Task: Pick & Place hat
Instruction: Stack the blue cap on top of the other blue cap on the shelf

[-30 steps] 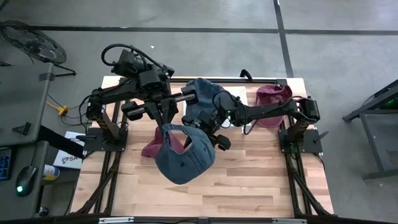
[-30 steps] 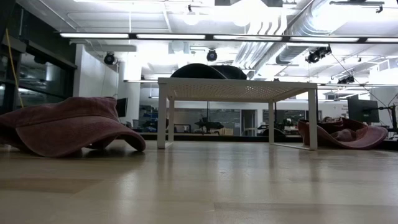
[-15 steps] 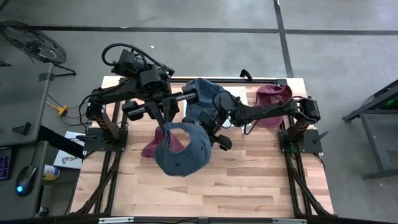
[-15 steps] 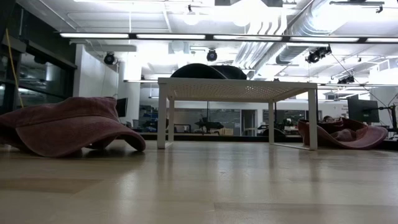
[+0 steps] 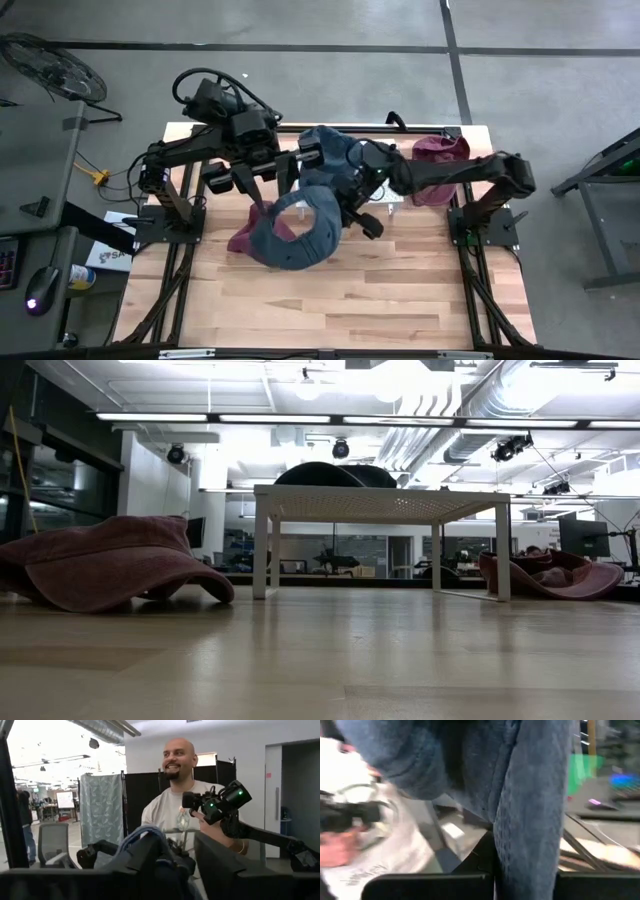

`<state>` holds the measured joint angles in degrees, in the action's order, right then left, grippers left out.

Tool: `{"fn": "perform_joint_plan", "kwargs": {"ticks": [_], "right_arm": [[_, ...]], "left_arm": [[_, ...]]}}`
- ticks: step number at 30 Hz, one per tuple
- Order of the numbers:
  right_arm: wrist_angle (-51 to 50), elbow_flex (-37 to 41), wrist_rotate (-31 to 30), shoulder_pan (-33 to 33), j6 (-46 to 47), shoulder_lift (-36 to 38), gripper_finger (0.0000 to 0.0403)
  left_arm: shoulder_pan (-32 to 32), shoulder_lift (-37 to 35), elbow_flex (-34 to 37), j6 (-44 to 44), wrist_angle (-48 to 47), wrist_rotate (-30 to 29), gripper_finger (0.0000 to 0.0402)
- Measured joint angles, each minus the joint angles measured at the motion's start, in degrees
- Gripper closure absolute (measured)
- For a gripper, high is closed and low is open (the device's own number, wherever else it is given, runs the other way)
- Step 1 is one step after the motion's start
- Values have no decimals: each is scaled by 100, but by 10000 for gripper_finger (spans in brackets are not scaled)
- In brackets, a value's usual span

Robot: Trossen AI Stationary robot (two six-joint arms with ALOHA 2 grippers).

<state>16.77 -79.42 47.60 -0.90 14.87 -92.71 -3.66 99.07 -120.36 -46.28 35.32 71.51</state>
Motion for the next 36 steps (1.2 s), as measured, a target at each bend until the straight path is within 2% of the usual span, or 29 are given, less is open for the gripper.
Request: {"fn": "perform_joint_plan", "kwargs": {"ticks": [8,14,18,23,31,34,36], "right_arm": [[-2010,-7,-1130,-77,-647,752,398],[-3170,-17,-2171,-112,-869,1184,399],[-3531,-15,-2562,-141,-853,1396,399],[-3789,-17,-2734,-213,-743,1539,399],[-3797,-20,-2380,-339,-567,1537,399],[-3825,-15,-2285,-338,-508,1537,399],[-3848,-1,-2297,-330,-489,1533,399]], "left_arm": [[-602,0,2,617,1,-445,161],[-1342,7,8,746,160,-646,145],[-1789,8,15,740,230,-712,145],[-2175,-2,19,846,222,-926,144],[-2500,-2,22,1428,210,-1273,144],[-2524,-2,22,1460,136,-1199,144],[-2518,-23,17,1458,-7,-874,144]]}}
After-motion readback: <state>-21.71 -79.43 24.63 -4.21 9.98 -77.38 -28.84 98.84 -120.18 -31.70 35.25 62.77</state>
